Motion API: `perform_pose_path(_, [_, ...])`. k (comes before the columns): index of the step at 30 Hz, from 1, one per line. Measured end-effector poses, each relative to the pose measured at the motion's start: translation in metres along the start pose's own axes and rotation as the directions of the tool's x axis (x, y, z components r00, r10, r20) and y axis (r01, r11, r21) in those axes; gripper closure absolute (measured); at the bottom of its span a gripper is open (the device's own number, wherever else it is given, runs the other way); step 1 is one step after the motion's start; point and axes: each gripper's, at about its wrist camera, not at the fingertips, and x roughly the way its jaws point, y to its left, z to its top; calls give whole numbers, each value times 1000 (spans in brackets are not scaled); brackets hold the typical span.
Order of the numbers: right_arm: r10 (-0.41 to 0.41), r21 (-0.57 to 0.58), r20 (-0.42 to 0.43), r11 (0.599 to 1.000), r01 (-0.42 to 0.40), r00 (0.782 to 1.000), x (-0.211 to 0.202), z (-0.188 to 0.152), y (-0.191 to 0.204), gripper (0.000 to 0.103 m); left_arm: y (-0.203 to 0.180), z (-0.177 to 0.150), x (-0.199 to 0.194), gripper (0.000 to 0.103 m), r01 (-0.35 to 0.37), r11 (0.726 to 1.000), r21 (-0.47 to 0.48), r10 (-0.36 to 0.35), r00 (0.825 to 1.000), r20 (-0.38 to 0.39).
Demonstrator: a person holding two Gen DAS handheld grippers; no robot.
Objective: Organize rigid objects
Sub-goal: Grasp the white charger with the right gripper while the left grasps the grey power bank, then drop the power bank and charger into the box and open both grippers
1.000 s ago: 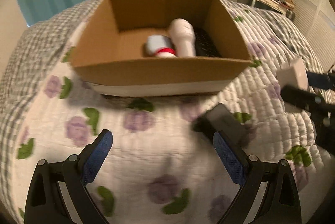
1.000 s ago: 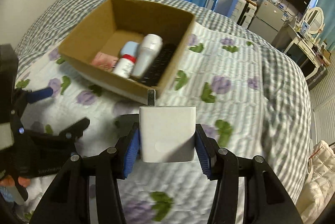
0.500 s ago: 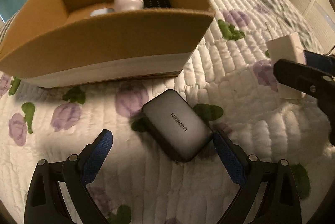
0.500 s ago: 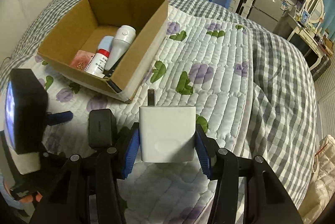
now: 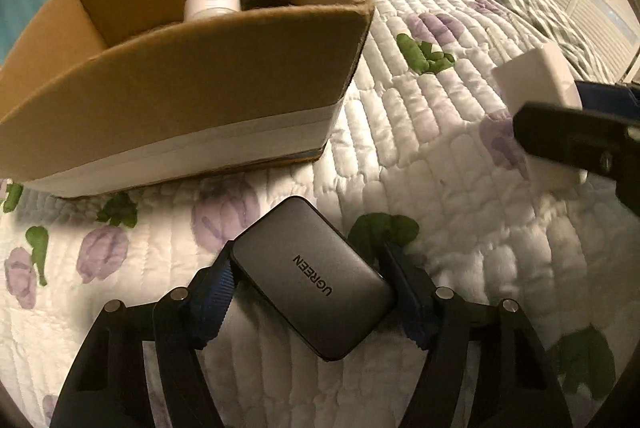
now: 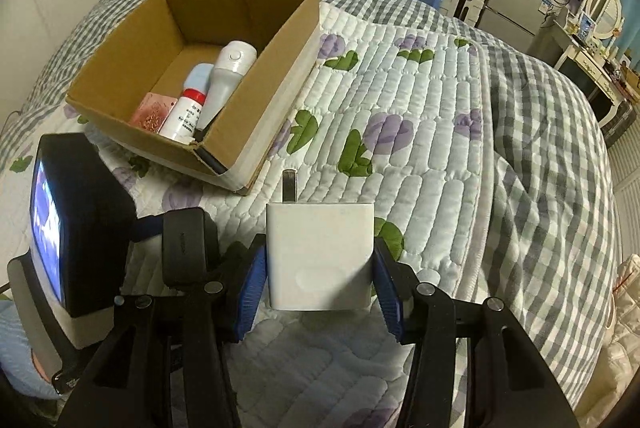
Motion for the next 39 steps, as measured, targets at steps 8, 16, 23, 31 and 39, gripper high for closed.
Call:
perform_pose_path(8, [-35, 5, 59, 999, 35, 998, -33, 6, 10, 53, 24, -14, -38, 32, -17, 1000, 4, 17, 998, 67])
perform_pose_path(16, [-35, -21, 128, 999, 38, 991, -71, 18, 43, 53, 49, -6, -109, 32, -36, 998, -54, 48, 972, 231])
perform_pose_path(23, [-22, -17, 215, 1000, 26, 976, -98, 49, 66, 53, 90, 19, -161, 32, -49, 995, -86, 76, 930, 359])
perform_pose_path(31, [16, -6, 272, 1000, -15, 962, -89, 100, 77, 53, 124, 70, -148, 32, -101, 991, -84, 126, 909, 397])
perform_pose_path(39, [40, 13, 241, 999, -45, 970, -44, 136, 64, 53, 138, 121, -91, 32, -131, 990, -49, 140, 925, 354])
